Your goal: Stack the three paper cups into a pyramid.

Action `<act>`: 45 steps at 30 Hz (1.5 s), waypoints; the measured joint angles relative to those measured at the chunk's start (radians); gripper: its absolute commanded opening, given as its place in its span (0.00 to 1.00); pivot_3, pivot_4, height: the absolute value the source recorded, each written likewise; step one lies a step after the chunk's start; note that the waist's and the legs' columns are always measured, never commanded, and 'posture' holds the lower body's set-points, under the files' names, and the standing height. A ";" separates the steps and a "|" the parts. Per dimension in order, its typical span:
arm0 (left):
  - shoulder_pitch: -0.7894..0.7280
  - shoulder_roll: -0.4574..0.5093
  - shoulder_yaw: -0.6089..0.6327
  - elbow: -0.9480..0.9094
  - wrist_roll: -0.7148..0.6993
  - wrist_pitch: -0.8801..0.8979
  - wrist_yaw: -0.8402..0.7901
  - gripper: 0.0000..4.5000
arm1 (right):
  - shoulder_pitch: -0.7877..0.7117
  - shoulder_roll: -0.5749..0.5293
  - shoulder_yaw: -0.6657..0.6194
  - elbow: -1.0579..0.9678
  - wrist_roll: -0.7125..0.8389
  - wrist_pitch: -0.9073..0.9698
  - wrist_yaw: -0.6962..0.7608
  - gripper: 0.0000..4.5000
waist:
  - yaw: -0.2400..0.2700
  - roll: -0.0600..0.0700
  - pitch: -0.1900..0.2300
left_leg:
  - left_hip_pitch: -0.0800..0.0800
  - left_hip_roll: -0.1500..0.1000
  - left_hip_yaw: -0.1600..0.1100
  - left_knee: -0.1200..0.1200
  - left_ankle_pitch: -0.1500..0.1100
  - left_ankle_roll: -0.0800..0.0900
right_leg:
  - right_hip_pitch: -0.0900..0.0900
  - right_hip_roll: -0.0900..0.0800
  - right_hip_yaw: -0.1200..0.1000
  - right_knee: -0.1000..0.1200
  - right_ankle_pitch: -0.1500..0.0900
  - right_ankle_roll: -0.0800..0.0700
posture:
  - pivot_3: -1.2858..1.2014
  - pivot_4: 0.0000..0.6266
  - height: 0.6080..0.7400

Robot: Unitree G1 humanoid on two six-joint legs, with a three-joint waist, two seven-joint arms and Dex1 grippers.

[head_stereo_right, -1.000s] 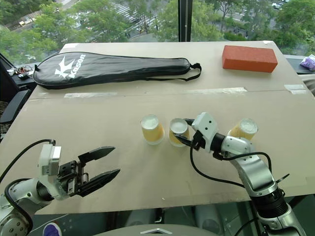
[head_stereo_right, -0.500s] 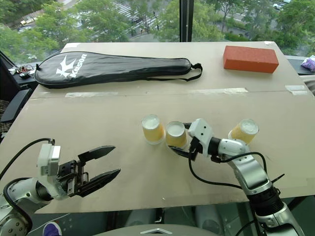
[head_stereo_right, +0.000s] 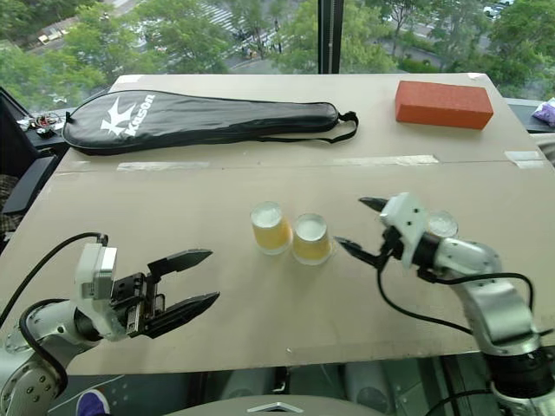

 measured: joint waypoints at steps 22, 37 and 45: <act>-0.018 0.006 -0.042 0.026 -0.001 -0.008 -0.070 1.00 | 0.232 -0.028 -0.262 -0.117 -0.041 0.009 -0.162 0.99 | -0.002 0.000 0.000 | 0.001 0.000 0.001 0.000 0.000 0.000 | 0.000 0.001 0.001 0.000 -0.002 0.003 | 0.52 0.24 1.00; -0.055 0.004 -0.064 0.012 -0.002 -0.025 -0.103 1.00 | 0.206 0.088 -0.333 -0.063 0.090 0.176 -0.288 0.99 | -0.003 -0.001 -0.001 | 0.001 0.000 0.001 0.000 0.000 0.000 | 0.001 0.001 0.002 0.000 -0.001 0.002 | 0.52 0.24 1.00; -0.054 -0.002 -0.073 0.012 -0.001 -0.026 -0.098 1.00 | 0.187 0.116 -0.343 -0.062 0.185 0.218 -0.315 0.99 | -0.003 -0.001 -0.001 | 0.001 0.000 0.001 0.000 0.000 0.000 | 0.001 0.001 0.002 0.000 -0.001 0.002 | 0.52 0.24 1.00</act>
